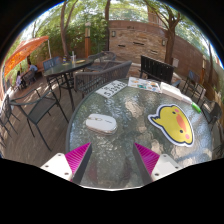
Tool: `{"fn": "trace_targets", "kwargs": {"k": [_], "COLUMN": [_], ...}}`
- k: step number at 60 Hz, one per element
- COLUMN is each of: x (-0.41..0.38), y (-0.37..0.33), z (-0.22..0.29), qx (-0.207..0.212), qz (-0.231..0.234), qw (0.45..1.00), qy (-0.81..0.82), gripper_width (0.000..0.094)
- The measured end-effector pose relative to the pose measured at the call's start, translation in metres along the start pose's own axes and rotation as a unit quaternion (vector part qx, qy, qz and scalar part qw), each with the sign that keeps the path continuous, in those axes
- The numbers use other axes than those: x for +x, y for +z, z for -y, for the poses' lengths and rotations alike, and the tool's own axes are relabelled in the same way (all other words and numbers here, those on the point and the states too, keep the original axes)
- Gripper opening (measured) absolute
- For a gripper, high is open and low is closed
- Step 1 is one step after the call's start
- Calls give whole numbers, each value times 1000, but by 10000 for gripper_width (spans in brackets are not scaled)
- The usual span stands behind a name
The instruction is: Arrange mouse
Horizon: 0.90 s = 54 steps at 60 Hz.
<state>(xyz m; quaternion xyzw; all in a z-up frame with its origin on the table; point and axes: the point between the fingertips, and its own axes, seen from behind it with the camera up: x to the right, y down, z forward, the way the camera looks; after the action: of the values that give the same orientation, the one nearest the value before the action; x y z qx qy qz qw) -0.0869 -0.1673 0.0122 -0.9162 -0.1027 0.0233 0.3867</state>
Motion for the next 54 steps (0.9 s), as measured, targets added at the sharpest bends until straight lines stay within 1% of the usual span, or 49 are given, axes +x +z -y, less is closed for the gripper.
{"fn": "trace_targets", "kwargs": {"k": [9,11,13,19,28,30,34,38,41,42,43,50,54], "x": [-15,-21,-17,-15,-2,-4,-10,-11,-16,-18,-19,-17,-18], "y": [60,65,76,92,113,116,118,117,116,116,116,116,114], "z": [19,28,35,53,70,71,70,70,70,70,70,70,72], "qx": [-11,-3,-1,1,-2,-3,-9,-8,-6,-5,-6,-15,-25], "qz": [-5,3,0,-4,-23,-18,-6,-11,-8,-7,-7,-22,-18], "qw": [1000,1000,1000,1000,1000,1000,1000,999,1000,1000,1000,999,999], "qy": [-10,-10,-10,-16,-1,7,25,29,25,24,24,31,40], "gripper_width": [848,836,835,839,835,810,702,655,558,498,477,403,360]}}
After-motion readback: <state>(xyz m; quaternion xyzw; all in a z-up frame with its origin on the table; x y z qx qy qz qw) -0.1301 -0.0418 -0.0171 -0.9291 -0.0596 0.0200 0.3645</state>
